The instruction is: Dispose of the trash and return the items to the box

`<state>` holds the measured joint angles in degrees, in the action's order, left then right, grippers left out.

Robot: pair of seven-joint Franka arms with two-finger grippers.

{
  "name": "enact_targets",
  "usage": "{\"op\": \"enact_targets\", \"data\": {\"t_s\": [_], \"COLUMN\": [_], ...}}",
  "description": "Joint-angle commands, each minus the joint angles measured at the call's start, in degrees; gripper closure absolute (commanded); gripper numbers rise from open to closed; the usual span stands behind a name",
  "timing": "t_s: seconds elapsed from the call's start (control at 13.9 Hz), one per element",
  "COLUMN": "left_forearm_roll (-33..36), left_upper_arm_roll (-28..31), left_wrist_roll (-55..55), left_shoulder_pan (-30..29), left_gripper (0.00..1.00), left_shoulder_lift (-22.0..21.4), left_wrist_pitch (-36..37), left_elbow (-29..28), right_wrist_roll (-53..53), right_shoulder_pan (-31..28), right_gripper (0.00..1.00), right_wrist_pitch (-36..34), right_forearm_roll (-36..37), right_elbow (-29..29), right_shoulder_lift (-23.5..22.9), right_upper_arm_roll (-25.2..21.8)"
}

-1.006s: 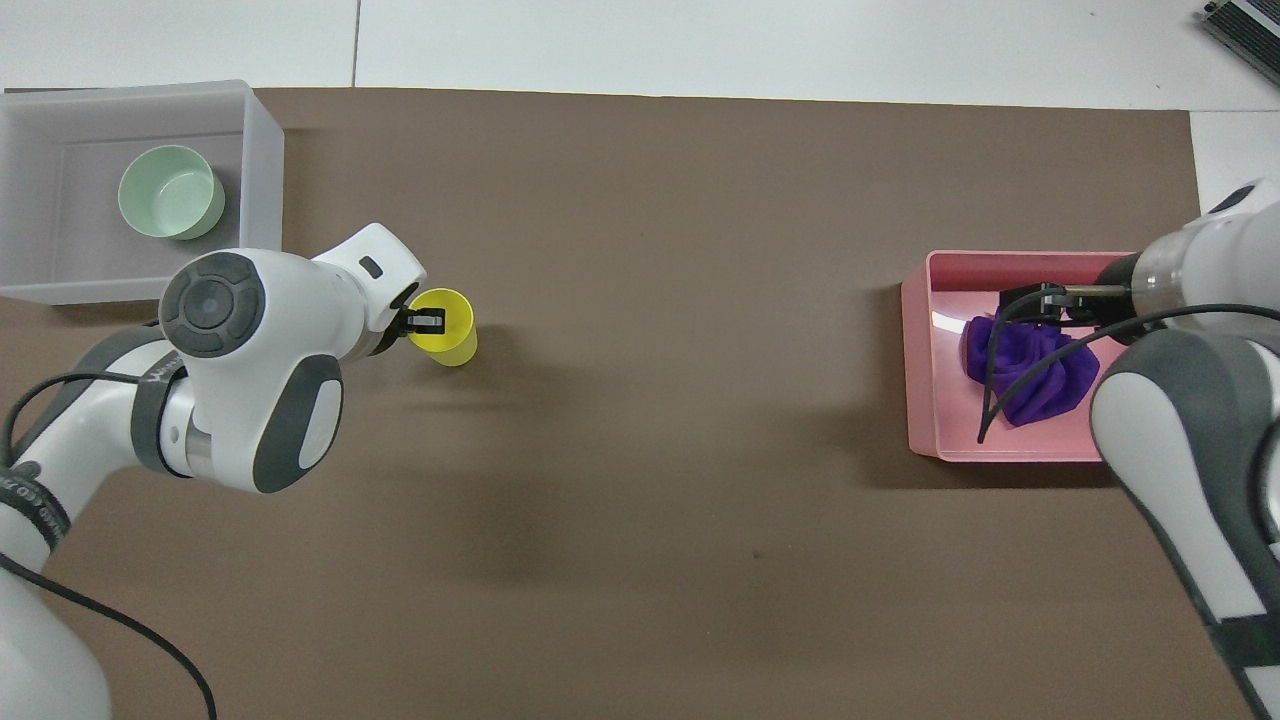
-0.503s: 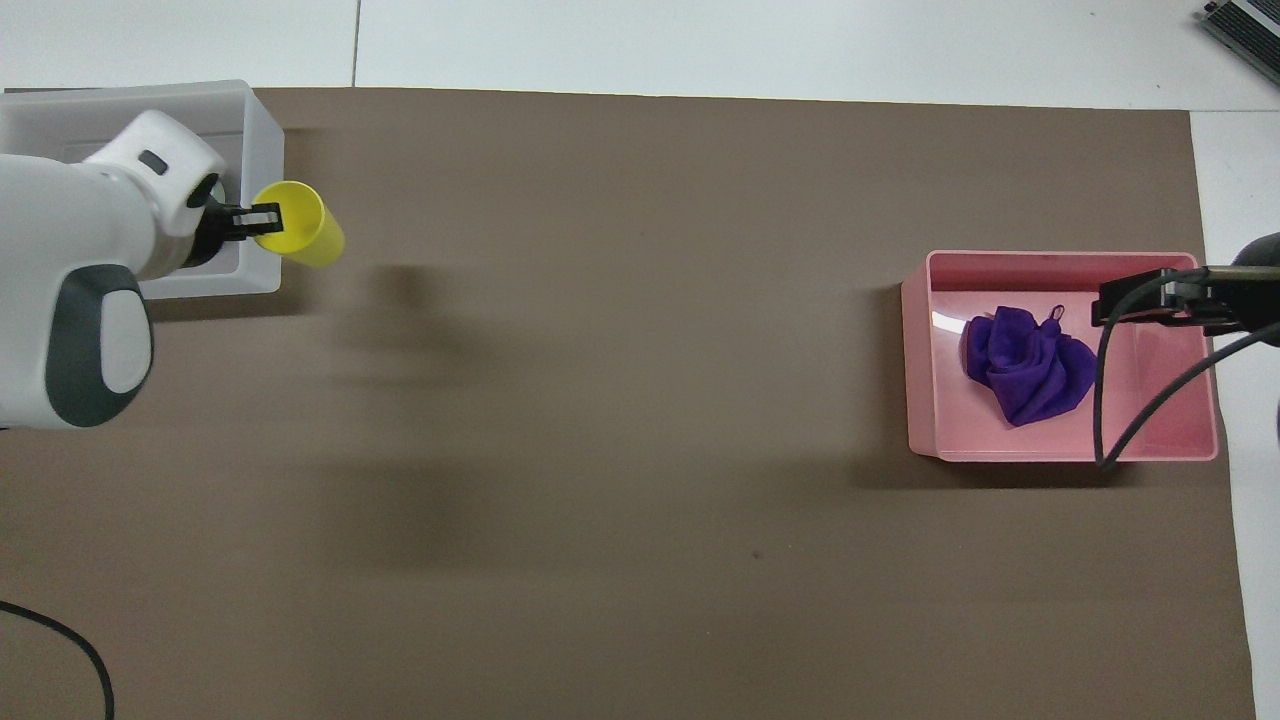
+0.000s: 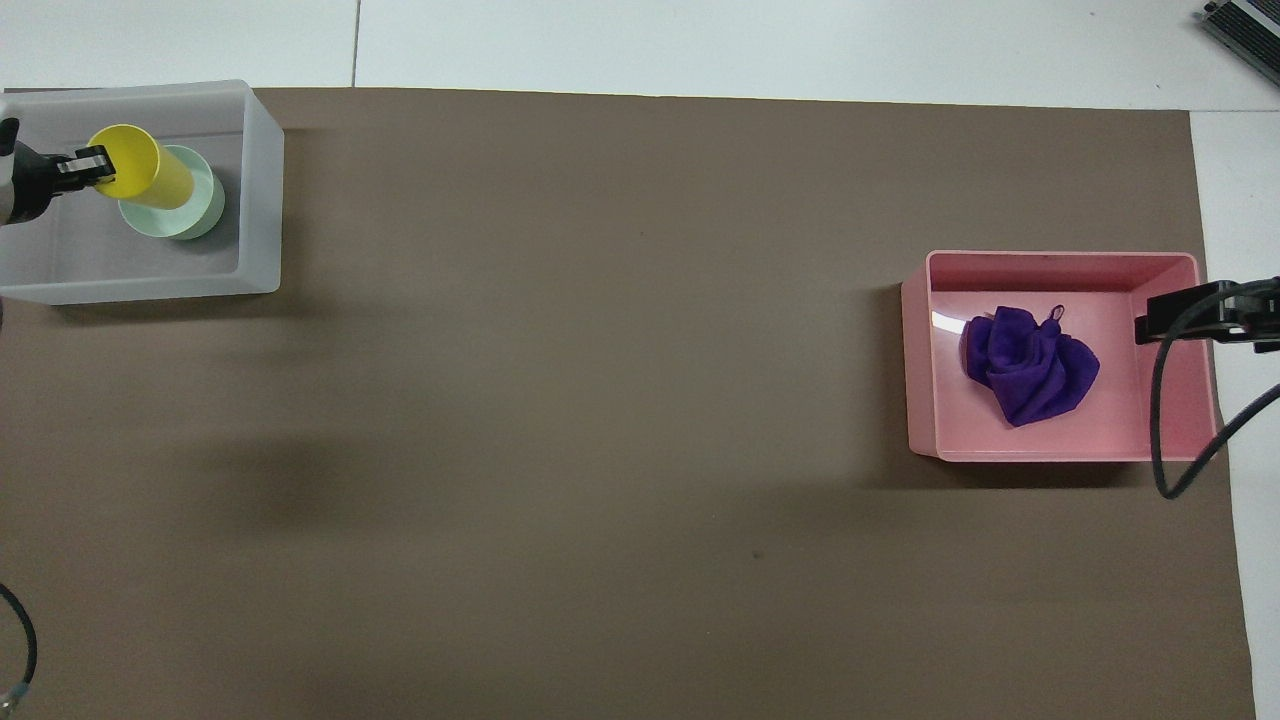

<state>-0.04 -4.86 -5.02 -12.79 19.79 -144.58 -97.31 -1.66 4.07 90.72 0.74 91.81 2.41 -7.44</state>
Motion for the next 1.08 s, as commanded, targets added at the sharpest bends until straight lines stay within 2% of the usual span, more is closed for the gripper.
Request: {"op": "enact_targets", "data": {"t_s": [0.0, 0.29, 0.5, 0.57, 0.72, 0.79, 0.86, 0.93, 1.01], "left_forearm_roll": [0.6, 0.0, 0.0, 0.0, 0.1, 0.6, 0.7, 0.7, 0.7], "left_upper_arm_roll": [-0.7, -0.7, -0.7, -0.7, -0.7, -0.7, -0.8, -0.7, -0.8], "left_wrist_roll": [0.5, 0.3, 0.0, 0.0, 0.3, 0.4, 0.4, 0.4, 0.5], "left_shoulder_pan": [-2.3, -2.9, -2.4, -2.6, -2.7, -2.6, -2.6, -2.1, -1.7], "left_gripper": [1.0, 1.0, 1.0, 0.96, 0.68, 0.5, 0.22, 0.0, 0.0], "left_shoulder_lift": [7.2, 10.9, 11.1, 11.1, 10.9, 10.7, 10.3, 9.8, 8.7], "left_wrist_pitch": [-2.9, -9.4, -10.1, -9.4, -7.0, -4.7, -3.1, -2.1, -1.2], "left_elbow": [6.2, 6.0, 4.6, 4.4, 4.9, 5.5, 5.6, 5.6, 5.6], "right_wrist_roll": [2.0, 3.3, 3.3, 3.2, 3.2, 3.2, 3.2, 3.2, 3.2], "right_shoulder_pan": [-0.7, -0.6, -0.6, -0.6, -0.6, -0.6, -0.6, -0.6, -0.6], "right_gripper": [0.0, 0.0, 0.0, 0.0, 0.0, 0.0, 0.0, 0.0, 0.0], "right_wrist_pitch": [-1.1, -0.9, -0.5, -0.5, -0.5, -0.5, -0.5, -0.5, -0.5], "right_forearm_roll": [0.3, 0.4, 0.5, 0.5, 0.5, 0.5, 0.5, 0.4, 0.4], "right_elbow": [-0.1, -0.1, -0.1, -0.1, -0.1, 0.0, 0.0, 0.0, 0.0], "right_shoulder_lift": [0.2, 0.3, 0.3, 0.3, 0.3, 0.3, 0.3, 0.3, 0.3], "right_upper_arm_roll": [0.1, 0.1, 0.1, 0.1, 0.1, 0.2, 0.2, 0.2, 0.2]}}
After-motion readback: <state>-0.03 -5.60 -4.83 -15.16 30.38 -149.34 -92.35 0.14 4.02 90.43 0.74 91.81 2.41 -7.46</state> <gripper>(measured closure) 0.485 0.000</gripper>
